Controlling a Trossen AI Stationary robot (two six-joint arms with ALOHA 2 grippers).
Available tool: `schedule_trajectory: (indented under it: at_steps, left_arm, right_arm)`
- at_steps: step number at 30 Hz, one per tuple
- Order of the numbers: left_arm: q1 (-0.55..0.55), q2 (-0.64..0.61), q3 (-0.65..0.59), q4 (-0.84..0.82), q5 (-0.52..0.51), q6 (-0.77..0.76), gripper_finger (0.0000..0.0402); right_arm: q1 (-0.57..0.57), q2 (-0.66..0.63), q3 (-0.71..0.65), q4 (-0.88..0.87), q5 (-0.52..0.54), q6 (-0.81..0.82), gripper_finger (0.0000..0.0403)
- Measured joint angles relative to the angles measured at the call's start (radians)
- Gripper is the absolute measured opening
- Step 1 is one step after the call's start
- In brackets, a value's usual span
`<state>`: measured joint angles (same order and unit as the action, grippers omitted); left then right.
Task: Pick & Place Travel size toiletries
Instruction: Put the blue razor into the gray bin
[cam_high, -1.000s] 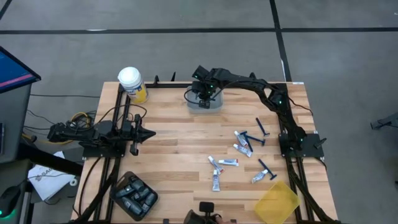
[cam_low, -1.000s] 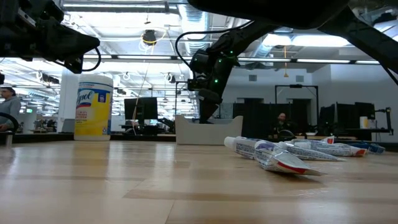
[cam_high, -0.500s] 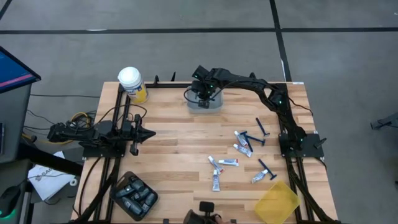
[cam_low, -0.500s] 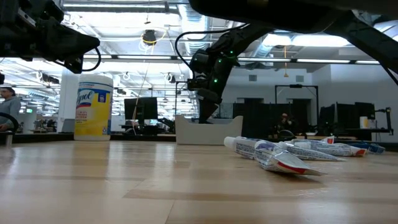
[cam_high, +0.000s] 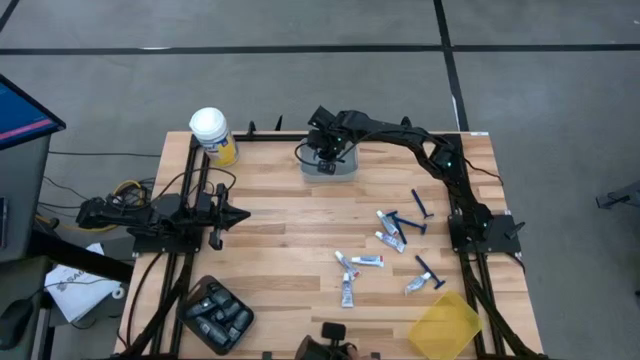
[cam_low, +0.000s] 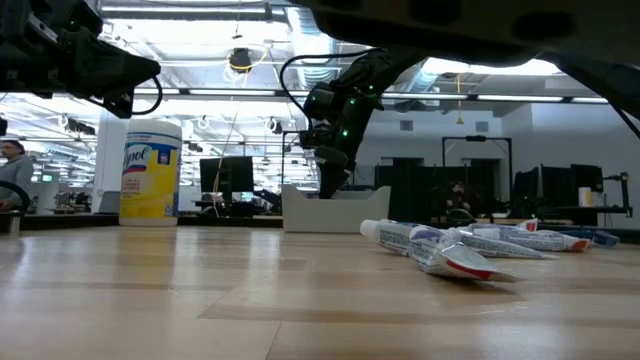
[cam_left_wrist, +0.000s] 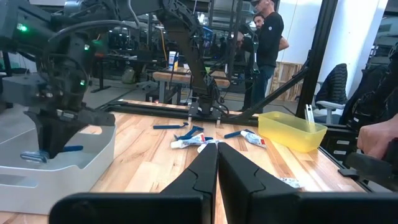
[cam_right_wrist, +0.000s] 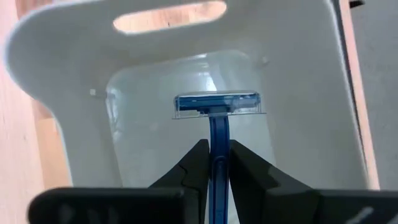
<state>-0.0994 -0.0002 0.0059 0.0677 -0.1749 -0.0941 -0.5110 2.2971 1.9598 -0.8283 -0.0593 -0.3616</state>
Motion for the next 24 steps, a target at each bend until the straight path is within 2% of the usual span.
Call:
schedule_trajectory:
  at_steps: [16, 20, 24]
  left_arm:
    - [0.0, 0.0, 0.0, 0.0, 0.0, 0.0, 0.0008]
    - [0.0, 0.0, 0.0, 0.0, 0.0, 0.0, 0.0008]
    - [0.0, 0.0, 0.0, 0.0, 0.0, 0.0, 0.0008]
  right_arm:
    - [-0.001, 0.002, 0.001, -0.019, 0.004, 0.003, 0.006]
    - [0.002, -0.006, 0.075, -0.126, 0.004, -0.004, 0.0093]
    - [-0.002, -0.044, 0.195, -0.289, 0.003, 0.009, 0.0154]
